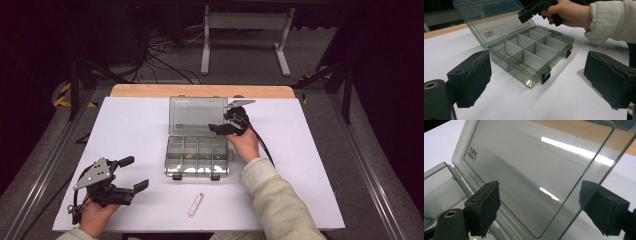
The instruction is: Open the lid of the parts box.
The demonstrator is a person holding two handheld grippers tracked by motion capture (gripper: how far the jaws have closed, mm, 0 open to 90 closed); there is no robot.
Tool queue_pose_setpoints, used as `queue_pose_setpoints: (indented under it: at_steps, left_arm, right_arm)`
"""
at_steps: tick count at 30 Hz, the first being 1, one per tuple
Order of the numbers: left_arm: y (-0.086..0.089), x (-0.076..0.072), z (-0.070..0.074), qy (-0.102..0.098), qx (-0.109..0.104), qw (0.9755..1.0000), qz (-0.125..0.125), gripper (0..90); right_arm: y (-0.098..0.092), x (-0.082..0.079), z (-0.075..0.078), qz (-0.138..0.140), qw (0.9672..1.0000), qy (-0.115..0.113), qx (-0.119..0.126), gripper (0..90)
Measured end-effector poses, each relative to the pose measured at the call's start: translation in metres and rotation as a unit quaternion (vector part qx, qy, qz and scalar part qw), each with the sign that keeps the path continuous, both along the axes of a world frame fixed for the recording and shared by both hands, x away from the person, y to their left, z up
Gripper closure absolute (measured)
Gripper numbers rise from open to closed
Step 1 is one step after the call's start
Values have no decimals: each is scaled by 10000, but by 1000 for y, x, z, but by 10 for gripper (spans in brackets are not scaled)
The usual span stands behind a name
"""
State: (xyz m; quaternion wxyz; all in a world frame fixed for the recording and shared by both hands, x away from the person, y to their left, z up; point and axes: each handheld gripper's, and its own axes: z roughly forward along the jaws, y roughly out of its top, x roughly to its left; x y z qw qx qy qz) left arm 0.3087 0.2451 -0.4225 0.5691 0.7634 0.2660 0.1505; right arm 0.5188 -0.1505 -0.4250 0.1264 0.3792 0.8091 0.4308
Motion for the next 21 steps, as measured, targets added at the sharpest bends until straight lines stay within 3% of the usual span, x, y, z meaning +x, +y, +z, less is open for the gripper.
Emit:
queue_pose_setpoints:
  at_steps: [21]
  left_arm:
    - [0,1,0,-33,55,10000,-2,89]
  right_arm:
    - [-2,5,-13,-46,9987,488,-105,143]
